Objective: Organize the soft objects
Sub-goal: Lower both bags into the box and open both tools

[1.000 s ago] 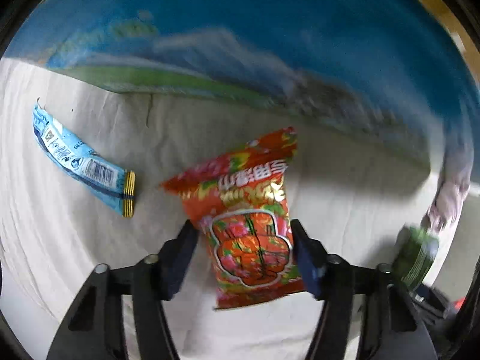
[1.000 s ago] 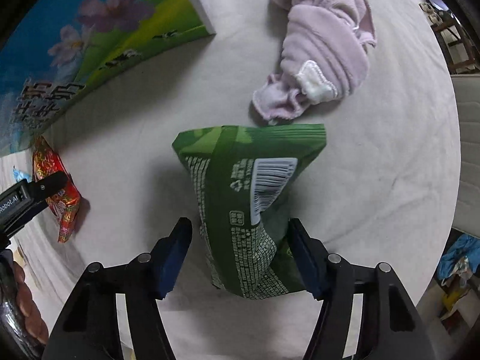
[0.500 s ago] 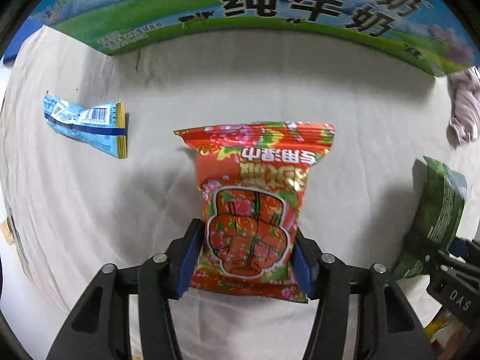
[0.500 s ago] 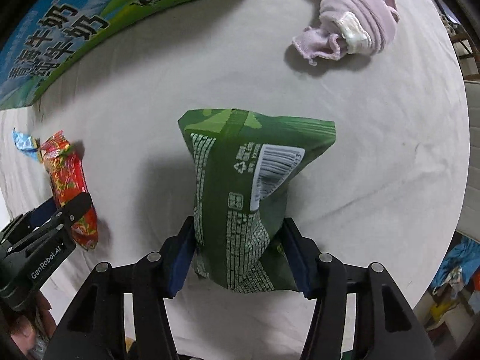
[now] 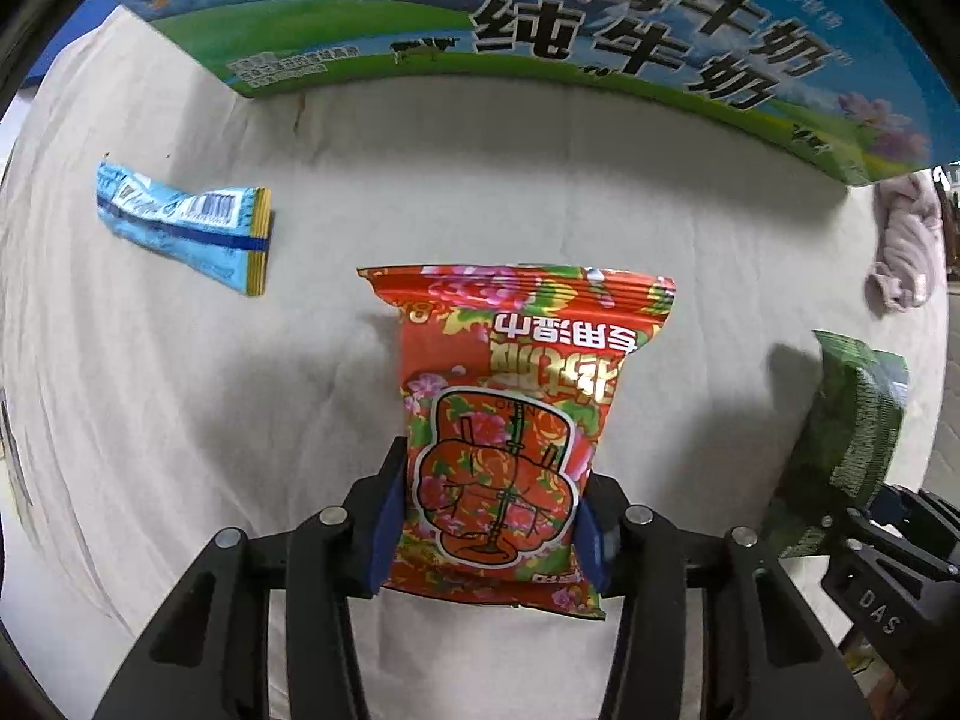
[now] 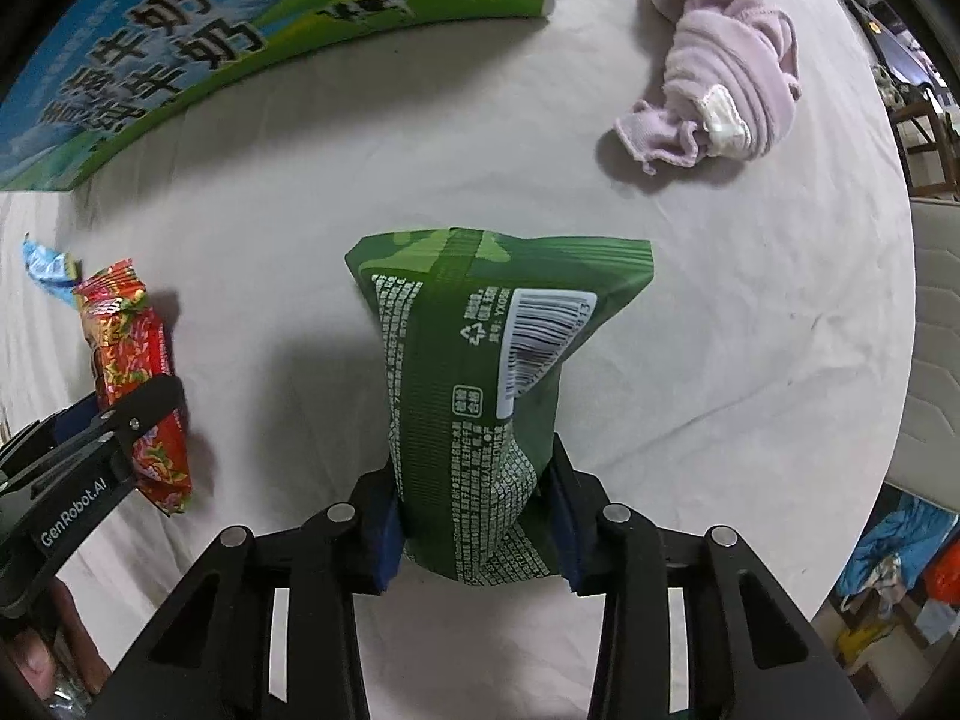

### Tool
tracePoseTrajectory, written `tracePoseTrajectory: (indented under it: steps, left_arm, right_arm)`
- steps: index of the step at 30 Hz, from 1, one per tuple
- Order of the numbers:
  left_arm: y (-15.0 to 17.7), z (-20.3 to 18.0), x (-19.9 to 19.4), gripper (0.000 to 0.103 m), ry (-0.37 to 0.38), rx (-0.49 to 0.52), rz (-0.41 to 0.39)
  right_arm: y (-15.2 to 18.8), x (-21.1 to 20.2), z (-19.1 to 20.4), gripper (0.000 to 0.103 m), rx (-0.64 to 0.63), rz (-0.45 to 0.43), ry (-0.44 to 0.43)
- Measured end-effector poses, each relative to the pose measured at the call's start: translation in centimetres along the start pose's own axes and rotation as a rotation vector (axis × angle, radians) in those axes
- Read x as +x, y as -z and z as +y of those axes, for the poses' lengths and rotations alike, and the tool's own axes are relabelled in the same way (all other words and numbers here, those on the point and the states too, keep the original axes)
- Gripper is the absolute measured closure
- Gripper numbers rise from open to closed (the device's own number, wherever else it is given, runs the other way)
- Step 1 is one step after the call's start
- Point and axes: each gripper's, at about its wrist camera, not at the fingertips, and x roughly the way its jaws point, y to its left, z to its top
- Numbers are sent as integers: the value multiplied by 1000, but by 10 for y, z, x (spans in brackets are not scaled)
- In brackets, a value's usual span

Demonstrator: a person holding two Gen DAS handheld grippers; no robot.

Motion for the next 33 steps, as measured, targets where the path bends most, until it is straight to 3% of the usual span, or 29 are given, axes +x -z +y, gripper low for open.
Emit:
tracePoseTrajectory:
  steps: [5, 12, 18, 25, 29, 33]
  left_arm:
    - [5, 0, -35, 59, 17, 2, -61]
    - [12, 4, -113, 59, 114, 18, -179]
    - [-37, 20, -188, 59, 191, 47, -294]
    - [-115, 29, -229, 59, 186, 58, -385]
    - [-162, 37, -220, 59, 161, 50, -369]
    - [-200, 41, -197, 59, 132, 44, -315]
  right_arm:
    - [10, -25, 8, 63, -42, -38, -29]
    - [21, -97, 17, 63, -99, -149, -117]
    - [7, -174, 33, 63, -146, -287, -169]
    - [-73, -242, 51, 63, -173, -375, -165]
    - [-125, -244, 54, 63, -177, -374, -136]
    - [-168, -218, 53, 63, -167, -332, -104]
